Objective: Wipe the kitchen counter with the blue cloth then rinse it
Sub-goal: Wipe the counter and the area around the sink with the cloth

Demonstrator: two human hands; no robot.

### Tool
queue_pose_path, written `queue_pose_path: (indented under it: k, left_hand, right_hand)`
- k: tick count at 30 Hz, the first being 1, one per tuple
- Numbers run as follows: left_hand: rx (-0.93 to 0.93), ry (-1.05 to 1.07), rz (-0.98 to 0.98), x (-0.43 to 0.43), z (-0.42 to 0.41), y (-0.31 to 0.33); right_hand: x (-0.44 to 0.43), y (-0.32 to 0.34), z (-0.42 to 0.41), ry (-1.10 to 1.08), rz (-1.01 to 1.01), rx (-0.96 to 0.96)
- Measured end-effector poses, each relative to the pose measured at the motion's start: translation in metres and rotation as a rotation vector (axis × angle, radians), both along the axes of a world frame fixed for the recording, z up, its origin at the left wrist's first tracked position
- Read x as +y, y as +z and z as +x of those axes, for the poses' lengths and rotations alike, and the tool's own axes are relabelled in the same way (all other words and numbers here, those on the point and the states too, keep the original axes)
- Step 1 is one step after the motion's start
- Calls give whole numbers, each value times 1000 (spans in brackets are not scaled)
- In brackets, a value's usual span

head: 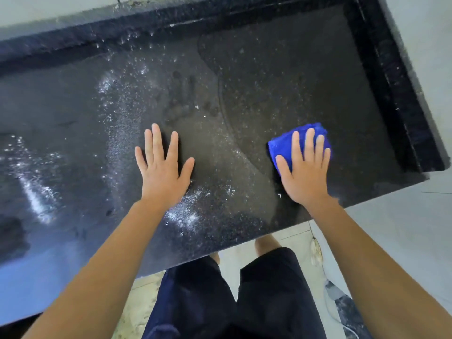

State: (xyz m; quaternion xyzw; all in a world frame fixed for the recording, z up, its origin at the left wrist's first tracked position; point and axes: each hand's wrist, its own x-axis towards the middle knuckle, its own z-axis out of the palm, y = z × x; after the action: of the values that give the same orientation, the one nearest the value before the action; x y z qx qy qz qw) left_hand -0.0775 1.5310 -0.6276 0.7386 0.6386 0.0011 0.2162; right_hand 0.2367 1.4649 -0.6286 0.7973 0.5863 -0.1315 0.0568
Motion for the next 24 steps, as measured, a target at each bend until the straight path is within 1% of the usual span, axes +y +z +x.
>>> queue_pose_path:
  k: [3, 5, 8, 10, 12, 14, 16, 18, 19, 24]
  left_hand:
    - [48, 68, -35, -24, -22, 3]
    - [45, 176, -55, -33, -34, 5]
    - [35, 267, -56, -32, -42, 7]
    - [39, 275, -101, -32, -41, 5]
    - [75, 271, -151, -33, -40, 0]
    - [127, 268, -159, -34, -39, -4]
    - [153, 264, -164, -32, -38, -6]
    - [168, 269, -181, -32, -38, -6]
    - [174, 272, -184, -33, -39, -6]
    - [199, 308, -155, -32, -39, -7]
  right_hand:
    - [37, 0, -62, 291, 20, 59]
    - [69, 0, -100, 443, 16, 100]
    - [114, -1, -119, 604, 1, 135]
    - [147, 0, -109, 586, 2, 140]
    - [181, 2, -100, 455, -17, 127]
    - [209, 3, -98, 313, -32, 125]
    - [223, 2, -103, 239, -6, 107]
    - [215, 0, -118, 236, 22, 118]
    - [203, -1, -126, 277, 29, 126]
    - [96, -7, -140, 709, 73, 167]
